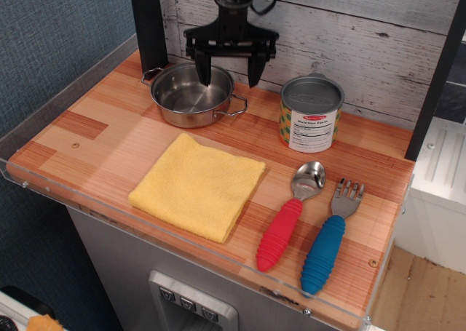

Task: Put the pot on the dish towel

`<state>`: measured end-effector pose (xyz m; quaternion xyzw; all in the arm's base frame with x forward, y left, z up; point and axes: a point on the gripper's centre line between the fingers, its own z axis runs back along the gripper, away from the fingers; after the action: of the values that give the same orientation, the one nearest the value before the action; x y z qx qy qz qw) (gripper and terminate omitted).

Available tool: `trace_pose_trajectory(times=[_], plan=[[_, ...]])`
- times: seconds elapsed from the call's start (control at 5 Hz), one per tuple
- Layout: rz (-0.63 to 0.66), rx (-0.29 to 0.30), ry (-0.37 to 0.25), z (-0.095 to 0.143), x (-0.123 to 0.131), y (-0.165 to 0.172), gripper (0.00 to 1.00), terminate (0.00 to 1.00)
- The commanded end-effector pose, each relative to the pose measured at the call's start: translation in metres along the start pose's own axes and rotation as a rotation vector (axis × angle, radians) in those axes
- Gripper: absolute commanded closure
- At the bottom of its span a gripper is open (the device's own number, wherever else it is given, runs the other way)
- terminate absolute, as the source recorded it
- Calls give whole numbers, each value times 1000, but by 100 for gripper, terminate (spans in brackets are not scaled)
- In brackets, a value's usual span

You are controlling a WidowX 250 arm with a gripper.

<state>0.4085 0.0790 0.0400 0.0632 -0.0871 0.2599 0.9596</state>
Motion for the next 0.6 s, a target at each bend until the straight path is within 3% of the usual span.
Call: trace_pose_trajectory(times=[0.0,0.2,0.4], plan=[[-3,-24,-22,1,1,7,0,0],[3,-5,-18,-4,0,6,0,0],[10,-13,-20,-7,-2,8,100,0]])
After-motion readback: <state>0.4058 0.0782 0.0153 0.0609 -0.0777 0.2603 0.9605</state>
